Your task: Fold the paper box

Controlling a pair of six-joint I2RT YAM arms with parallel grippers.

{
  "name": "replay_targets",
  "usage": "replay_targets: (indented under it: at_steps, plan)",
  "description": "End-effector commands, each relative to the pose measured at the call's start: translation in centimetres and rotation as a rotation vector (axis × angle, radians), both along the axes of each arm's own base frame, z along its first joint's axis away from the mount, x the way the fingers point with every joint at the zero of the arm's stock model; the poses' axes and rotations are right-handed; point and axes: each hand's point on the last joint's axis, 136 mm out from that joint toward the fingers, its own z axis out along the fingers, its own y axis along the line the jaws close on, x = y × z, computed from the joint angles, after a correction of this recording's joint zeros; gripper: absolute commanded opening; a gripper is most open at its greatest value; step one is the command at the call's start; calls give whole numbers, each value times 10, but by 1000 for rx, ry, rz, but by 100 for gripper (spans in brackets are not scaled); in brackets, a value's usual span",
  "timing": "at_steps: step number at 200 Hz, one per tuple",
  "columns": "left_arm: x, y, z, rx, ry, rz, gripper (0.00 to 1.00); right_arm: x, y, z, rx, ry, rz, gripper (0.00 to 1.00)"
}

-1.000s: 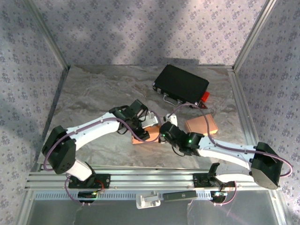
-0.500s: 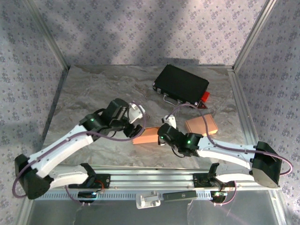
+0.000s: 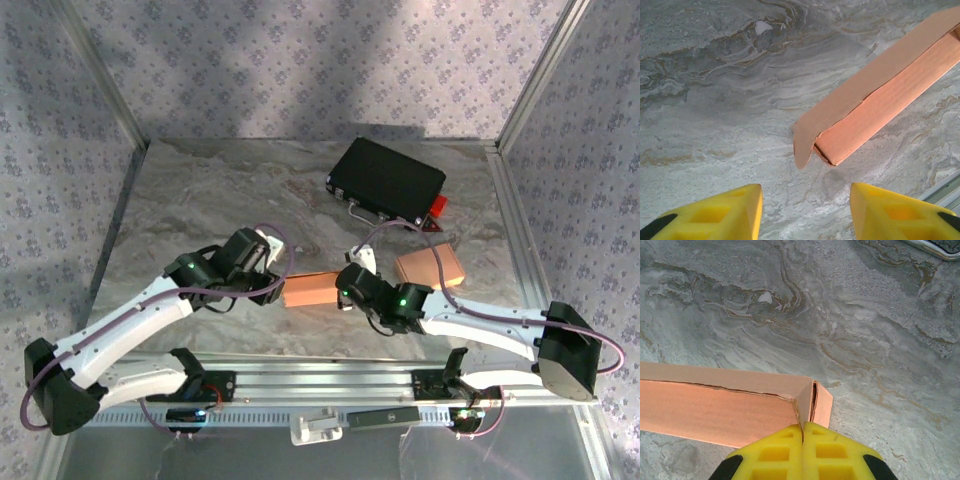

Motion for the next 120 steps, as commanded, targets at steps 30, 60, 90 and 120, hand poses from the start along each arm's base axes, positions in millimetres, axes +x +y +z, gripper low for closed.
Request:
replay_targets:
  at_steps: [30, 60, 90, 120]
  plan:
    - [12, -13, -14, -6, 38, 41, 35, 1, -1, 7, -23, -12, -5, 0]
    - [14, -15, -18, 2, 36, 43, 30, 1, -1, 5, -20, -11, -7, 0]
    - [16, -16, -21, -3, 30, 44, 26, 1, -1, 6, -20, -12, -6, 0]
    - [15, -18, -26, -14, 44, 48, 21, 1, 0, 6, -22, -10, -4, 0]
